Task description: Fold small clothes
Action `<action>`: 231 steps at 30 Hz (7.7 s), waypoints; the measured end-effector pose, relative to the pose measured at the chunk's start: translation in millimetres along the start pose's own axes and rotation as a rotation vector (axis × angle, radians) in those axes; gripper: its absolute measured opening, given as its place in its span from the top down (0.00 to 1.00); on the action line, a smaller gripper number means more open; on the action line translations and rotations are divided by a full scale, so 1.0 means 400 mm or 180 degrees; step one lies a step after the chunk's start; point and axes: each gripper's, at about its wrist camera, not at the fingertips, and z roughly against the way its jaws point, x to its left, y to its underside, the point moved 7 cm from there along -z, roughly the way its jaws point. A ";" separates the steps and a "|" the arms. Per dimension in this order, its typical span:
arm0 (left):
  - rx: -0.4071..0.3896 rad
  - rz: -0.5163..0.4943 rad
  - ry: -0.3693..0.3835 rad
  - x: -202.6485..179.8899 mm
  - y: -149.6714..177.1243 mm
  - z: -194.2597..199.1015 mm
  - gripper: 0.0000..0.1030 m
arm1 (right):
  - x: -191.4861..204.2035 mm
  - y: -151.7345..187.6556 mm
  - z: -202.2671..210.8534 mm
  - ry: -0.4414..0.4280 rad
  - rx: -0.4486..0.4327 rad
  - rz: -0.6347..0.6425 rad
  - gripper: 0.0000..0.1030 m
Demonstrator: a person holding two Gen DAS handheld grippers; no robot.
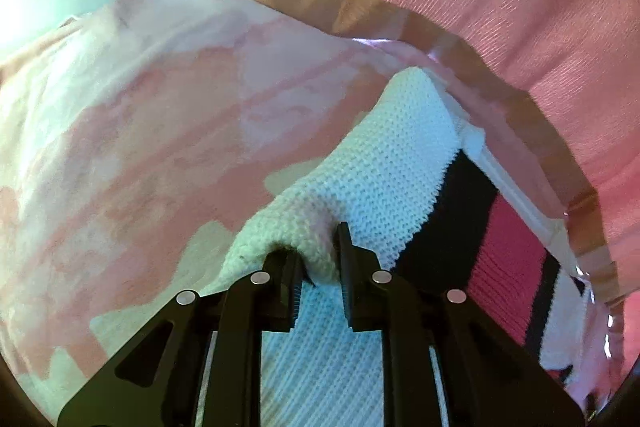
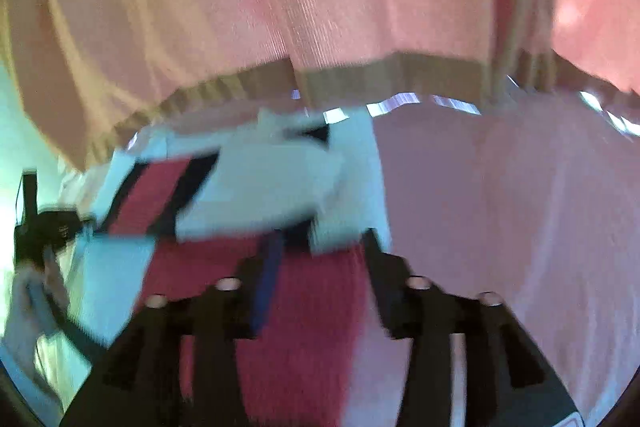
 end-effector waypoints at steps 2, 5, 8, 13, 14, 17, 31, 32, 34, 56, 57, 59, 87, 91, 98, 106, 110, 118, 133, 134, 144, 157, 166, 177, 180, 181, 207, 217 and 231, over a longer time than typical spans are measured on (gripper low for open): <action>0.0013 -0.0201 0.0011 -0.009 0.014 0.025 0.83 | -0.018 0.092 0.030 0.0058 0.0163 0.0030 0.55; -0.0043 -0.0387 -0.0071 -0.007 0.043 0.068 0.78 | -0.027 0.212 0.063 0.0034 0.0342 -0.0113 0.55; -0.0118 -0.0486 -0.0096 0.008 0.075 0.131 0.76 | 0.000 0.301 0.091 -0.0118 0.0466 -0.0170 0.55; -0.0102 -0.0480 -0.0048 0.082 0.157 0.215 0.61 | 0.034 0.390 0.145 -0.0209 0.0550 -0.0100 0.55; -0.0069 -0.0458 -0.0048 0.104 0.183 0.227 0.60 | 0.040 0.404 0.153 -0.0210 0.0577 -0.0116 0.55; 0.0053 -0.0439 0.0006 0.170 0.273 0.264 0.58 | 0.039 0.456 0.186 -0.0289 0.0632 -0.0195 0.55; 0.0187 -0.0322 0.0160 0.296 0.507 0.352 0.34 | 0.127 0.553 0.250 -0.0545 0.0598 0.0009 0.81; 0.0198 -0.0387 0.0139 0.287 0.508 0.349 0.35 | 0.127 0.550 0.244 -0.0549 0.0604 -0.0015 0.89; 0.0247 -0.0472 0.0245 0.266 0.512 0.346 0.56 | 0.123 0.537 0.236 -0.0626 0.0580 -0.0135 0.93; 0.0678 -0.1190 0.0711 0.147 0.889 0.656 0.92 | -0.118 0.694 0.666 -0.0108 0.0316 -0.0073 0.95; 0.0731 -0.1184 0.0705 0.159 0.910 0.667 0.92 | -0.115 0.724 0.685 -0.0124 0.0361 -0.0086 0.95; 0.0783 -0.1181 0.0724 0.167 0.933 0.686 0.92 | -0.111 0.758 0.715 -0.0132 0.0400 -0.0091 0.95; -0.0144 -0.1285 0.0314 -0.201 0.269 0.186 0.86 | -0.201 0.041 0.066 -0.0320 -0.0140 -0.0117 0.86; -0.0281 -0.1260 0.0341 -0.206 0.267 0.197 0.63 | -0.223 0.035 0.080 -0.0396 -0.0308 -0.0293 0.70; -0.0892 -0.1293 0.0352 -0.203 0.245 0.303 0.15 | -0.225 0.008 0.172 -0.0158 -0.0844 -0.0126 0.36; -0.0180 -0.1572 0.0333 -0.235 0.327 0.190 0.30 | -0.237 0.137 0.098 -0.0095 0.0024 -0.0001 0.37; 0.0074 -0.1512 0.0271 -0.223 0.337 0.140 0.79 | -0.228 0.162 0.049 -0.0178 0.0262 0.0007 0.88; -0.0182 -0.1062 0.0087 -0.132 0.228 0.169 0.93 | -0.222 0.090 0.116 -0.0067 -0.0292 0.0100 0.91; -0.0209 -0.1273 0.0089 -0.165 0.250 0.170 0.54 | -0.222 0.077 0.009 0.0089 0.0118 -0.0091 0.60; -0.0222 -0.1283 0.0077 -0.170 0.247 0.165 0.51 | -0.216 0.074 -0.006 0.0116 0.0160 -0.0063 0.59; -0.0223 -0.1300 0.0164 -0.226 0.233 0.130 0.92 | -0.186 0.001 0.041 0.0005 -0.0311 0.0134 0.93; -0.0211 -0.1228 0.0126 -0.236 0.250 0.181 0.63 | -0.179 0.007 0.134 -0.0042 -0.0472 0.0205 0.79; -0.0091 -0.1957 0.0148 -0.288 0.443 0.198 0.62 | 0.096 0.211 0.023 -0.0655 0.0259 0.1075 0.87; -0.0099 -0.1662 -0.0030 -0.239 0.380 0.133 0.55 | 0.134 0.193 -0.088 -0.0662 0.0402 0.1124 0.91; -0.0234 -0.1674 -0.0139 -0.241 0.354 0.122 0.53 | 0.129 0.168 -0.072 -0.0718 0.0383 0.0913 0.91; -0.0245 -0.1649 -0.0143 -0.238 0.343 0.118 0.52 | 0.134 0.164 -0.061 -0.0732 0.0336 0.0923 0.90; -0.0359 -0.1465 -0.0023 -0.224 0.295 0.138 0.38 | -0.190 0.020 0.035 0.0181 -0.0002 0.0153 0.81; -0.0312 -0.1443 -0.0241 -0.192 0.309 0.109 0.36 | -0.274 0.095 -0.016 0.0060 0.0324 -0.0059 0.92; -0.0430 -0.1516 -0.0281 -0.203 0.314 0.125 0.35 | -0.313 0.048 0.045 0.0158 -0.0008 -0.0222 0.88</action>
